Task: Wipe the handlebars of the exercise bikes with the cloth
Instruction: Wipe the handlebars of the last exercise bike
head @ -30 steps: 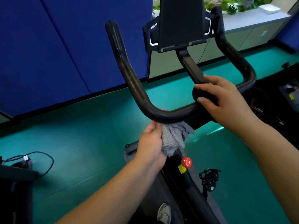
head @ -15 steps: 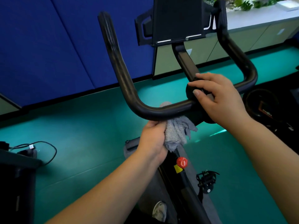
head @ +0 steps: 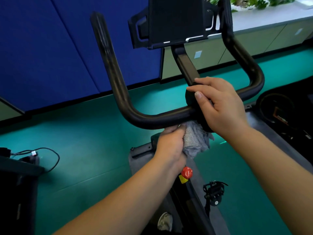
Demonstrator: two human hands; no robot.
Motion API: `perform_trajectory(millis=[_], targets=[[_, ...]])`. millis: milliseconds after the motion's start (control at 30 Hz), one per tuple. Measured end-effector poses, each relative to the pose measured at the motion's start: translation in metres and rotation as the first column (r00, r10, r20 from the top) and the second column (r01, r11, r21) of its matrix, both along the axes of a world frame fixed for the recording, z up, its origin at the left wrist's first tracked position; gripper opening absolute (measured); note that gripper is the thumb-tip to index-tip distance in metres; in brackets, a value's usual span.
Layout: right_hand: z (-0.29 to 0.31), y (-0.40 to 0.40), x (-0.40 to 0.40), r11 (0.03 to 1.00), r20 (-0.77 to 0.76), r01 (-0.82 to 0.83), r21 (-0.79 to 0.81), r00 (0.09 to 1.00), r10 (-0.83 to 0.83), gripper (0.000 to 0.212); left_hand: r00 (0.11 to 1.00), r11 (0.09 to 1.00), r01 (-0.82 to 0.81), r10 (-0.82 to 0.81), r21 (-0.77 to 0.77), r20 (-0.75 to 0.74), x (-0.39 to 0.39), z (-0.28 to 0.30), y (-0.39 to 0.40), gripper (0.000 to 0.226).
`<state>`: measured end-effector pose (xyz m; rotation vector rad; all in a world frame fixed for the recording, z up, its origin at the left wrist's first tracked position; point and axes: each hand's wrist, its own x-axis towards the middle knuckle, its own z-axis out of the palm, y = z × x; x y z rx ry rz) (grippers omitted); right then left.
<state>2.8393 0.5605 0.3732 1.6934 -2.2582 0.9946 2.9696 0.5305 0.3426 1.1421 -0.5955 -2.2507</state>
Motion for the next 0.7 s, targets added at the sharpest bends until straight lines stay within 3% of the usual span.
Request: perform_trajectory(millis=[200, 367, 467, 567, 633, 700], targets=[[-0.001, 0.001, 0.000, 1.000, 0.005, 0.006, 0.001, 1.000, -0.006, 0.030, 0.996, 0.990, -0.013, 0.026, 0.138, -0.087, 0.028, 0.005, -0.004, 0.022], [0.001, 0.003, 0.001, 1.000, 0.007, 0.010, 0.012, 1.000, -0.010, 0.029, 0.979, 0.968, -0.191, 0.201, 0.163, -0.045, 0.056, 0.020, -0.002, 0.023], [0.001, 0.004, 0.001, 1.000, 0.006, 0.010, 0.016, 1.000, -0.010, 0.029, 0.945, 0.953, -0.299, 0.303, -0.051, 0.123, 0.074, 0.020, 0.007, 0.025], [0.001, 0.003, 0.001, 1.000, 0.010, 0.007, 0.006, 1.000, -0.007, 0.029, 0.863, 0.864, -0.342, 0.445, -0.369, 0.241, 0.088, 0.022, 0.019, 0.028], [0.001, 0.004, 0.001, 1.000, 0.014, 0.003, 0.005, 1.000, -0.003, 0.030, 0.818, 0.750, -0.261, 0.506, -0.608, 0.273, 0.094, 0.024, 0.024, 0.031], [0.002, 0.004, 0.001, 1.000, 0.027, -0.004, 0.001, 1.000, 0.004, 0.031, 0.803, 0.547, -0.099, 0.537, -0.831, 0.258, 0.095, 0.027, 0.021, 0.035]])
